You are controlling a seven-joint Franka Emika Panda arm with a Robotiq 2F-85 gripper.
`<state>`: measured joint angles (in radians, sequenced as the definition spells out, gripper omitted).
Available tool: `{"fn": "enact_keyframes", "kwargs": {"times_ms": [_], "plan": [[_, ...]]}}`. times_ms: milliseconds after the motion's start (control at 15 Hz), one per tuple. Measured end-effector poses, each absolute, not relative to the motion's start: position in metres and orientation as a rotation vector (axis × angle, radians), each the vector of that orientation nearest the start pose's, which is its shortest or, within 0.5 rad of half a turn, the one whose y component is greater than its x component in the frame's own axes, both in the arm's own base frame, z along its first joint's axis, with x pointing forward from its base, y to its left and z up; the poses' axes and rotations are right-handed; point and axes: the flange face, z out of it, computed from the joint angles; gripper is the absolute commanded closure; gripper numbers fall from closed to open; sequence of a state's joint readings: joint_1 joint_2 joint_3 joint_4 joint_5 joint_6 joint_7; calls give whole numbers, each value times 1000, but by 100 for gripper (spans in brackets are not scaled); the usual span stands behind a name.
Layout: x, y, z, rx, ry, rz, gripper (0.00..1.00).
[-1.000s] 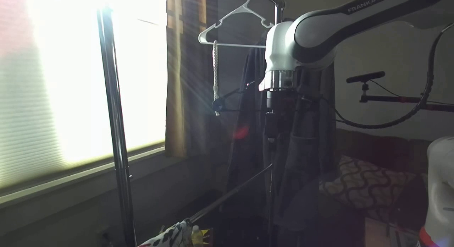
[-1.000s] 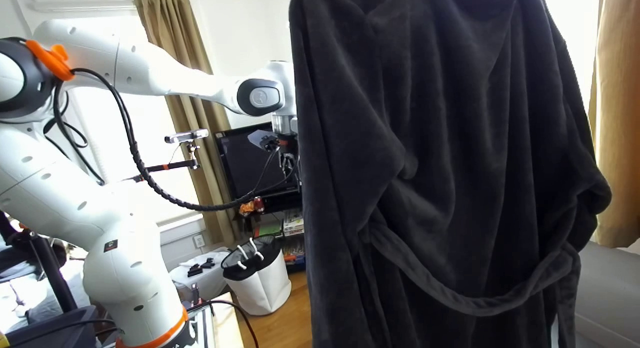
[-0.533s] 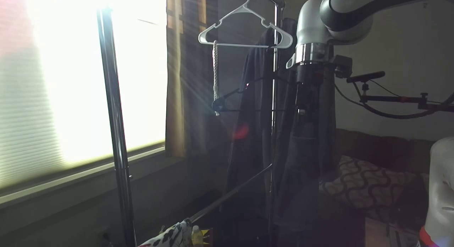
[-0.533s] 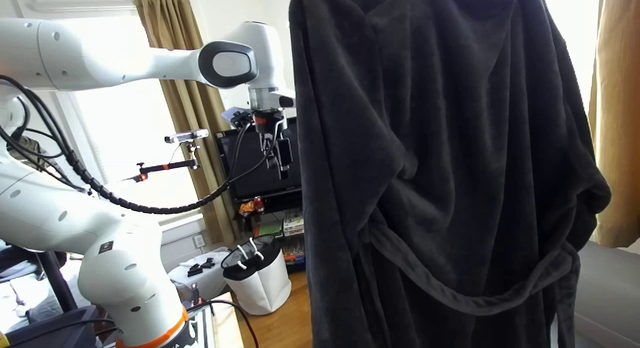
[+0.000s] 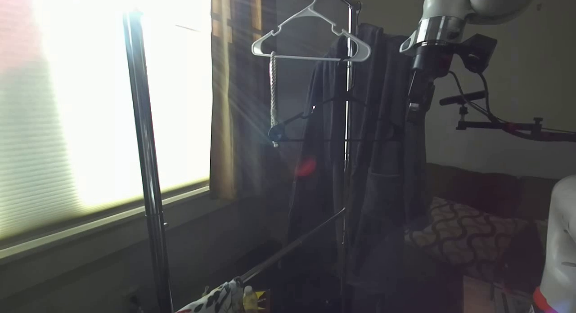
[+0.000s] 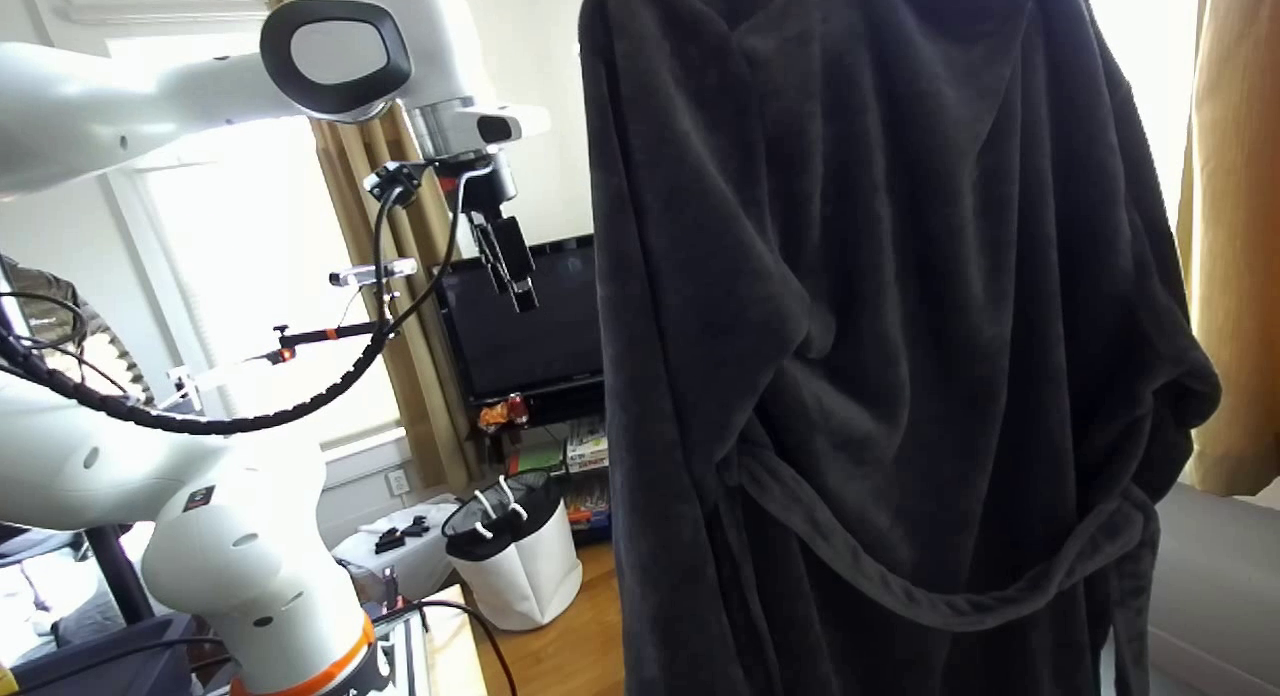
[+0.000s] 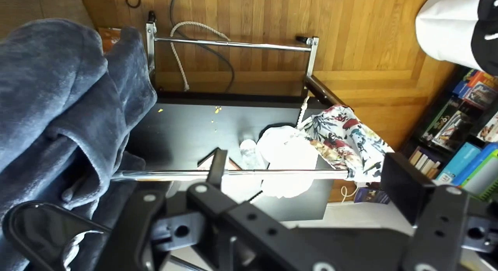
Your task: Remove the black hanger from the white hangers clamp bar and hang it on the bottom rail of the clothes hanging rack
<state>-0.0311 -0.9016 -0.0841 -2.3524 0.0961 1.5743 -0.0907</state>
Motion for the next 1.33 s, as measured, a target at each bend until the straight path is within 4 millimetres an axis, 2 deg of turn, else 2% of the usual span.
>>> {"fn": "enact_keyframes", "kwargs": {"times_ms": [133,267,467,667,800,1000,1333], "plan": [[272,-32,629,-2979,-14,-217,0],[275,-42,635,-2986,11,-279,0],[275,-79,657,-3051,100,-458,0],[276,-112,670,-3127,48,-610,0],[283,-121,667,-3148,-67,-632,0],[298,-122,655,-3167,-252,-580,0],[315,-132,634,-3163,-427,-506,0]]}}
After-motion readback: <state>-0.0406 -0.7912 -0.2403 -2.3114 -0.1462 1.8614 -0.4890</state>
